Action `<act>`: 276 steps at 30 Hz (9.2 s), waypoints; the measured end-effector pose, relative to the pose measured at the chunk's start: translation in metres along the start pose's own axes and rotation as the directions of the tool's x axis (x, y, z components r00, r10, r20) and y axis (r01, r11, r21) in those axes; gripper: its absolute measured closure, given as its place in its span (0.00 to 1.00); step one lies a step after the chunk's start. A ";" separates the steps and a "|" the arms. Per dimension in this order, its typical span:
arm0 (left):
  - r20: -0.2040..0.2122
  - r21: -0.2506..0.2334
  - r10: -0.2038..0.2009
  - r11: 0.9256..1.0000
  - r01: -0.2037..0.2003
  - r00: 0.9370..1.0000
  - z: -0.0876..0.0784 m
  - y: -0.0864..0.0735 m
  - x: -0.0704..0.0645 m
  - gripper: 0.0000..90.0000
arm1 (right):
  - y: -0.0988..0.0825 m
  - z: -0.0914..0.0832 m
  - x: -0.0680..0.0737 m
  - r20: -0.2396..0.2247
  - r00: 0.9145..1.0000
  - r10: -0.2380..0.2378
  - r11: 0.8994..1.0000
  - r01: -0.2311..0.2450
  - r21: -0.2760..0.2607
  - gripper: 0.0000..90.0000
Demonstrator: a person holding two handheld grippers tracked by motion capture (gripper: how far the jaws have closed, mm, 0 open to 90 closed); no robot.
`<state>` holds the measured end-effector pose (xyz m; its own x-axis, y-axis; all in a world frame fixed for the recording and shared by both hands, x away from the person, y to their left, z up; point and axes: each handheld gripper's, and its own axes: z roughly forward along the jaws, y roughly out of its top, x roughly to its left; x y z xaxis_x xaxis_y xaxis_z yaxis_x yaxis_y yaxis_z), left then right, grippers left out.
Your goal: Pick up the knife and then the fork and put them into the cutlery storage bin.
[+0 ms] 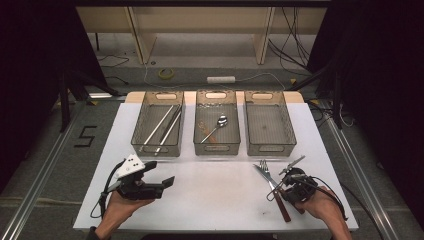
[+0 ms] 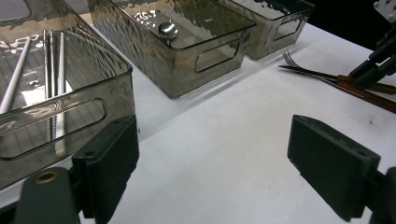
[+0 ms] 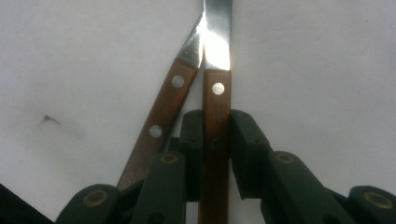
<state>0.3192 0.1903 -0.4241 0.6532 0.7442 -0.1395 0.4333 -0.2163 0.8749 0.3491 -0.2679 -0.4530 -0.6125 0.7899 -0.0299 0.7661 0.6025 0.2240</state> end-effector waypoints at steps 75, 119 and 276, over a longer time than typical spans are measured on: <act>-0.027 -0.093 -0.070 0.993 0.068 0.997 -0.021 -0.006 0.017 0.18 | 0.131 -0.058 -0.063 -0.050 0.995 0.084 0.920 -0.097 -0.379 0.86; -0.029 -0.099 -0.069 0.993 0.066 0.997 -0.020 -0.006 0.017 0.18 | 0.163 -0.026 -0.087 -0.029 0.974 0.224 0.917 -0.221 -0.331 0.86; -0.048 -0.090 -0.059 0.994 0.055 0.997 -0.022 -0.007 0.015 0.18 | -0.017 -0.002 0.025 -0.010 0.997 0.076 0.971 -0.076 -0.228 0.86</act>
<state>0.3122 0.2174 -0.4223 0.5958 0.7851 -0.1689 0.4109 -0.1174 0.9041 0.3199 -0.2585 -0.4561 -0.5544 0.8323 -0.0027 0.7461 0.4984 0.4414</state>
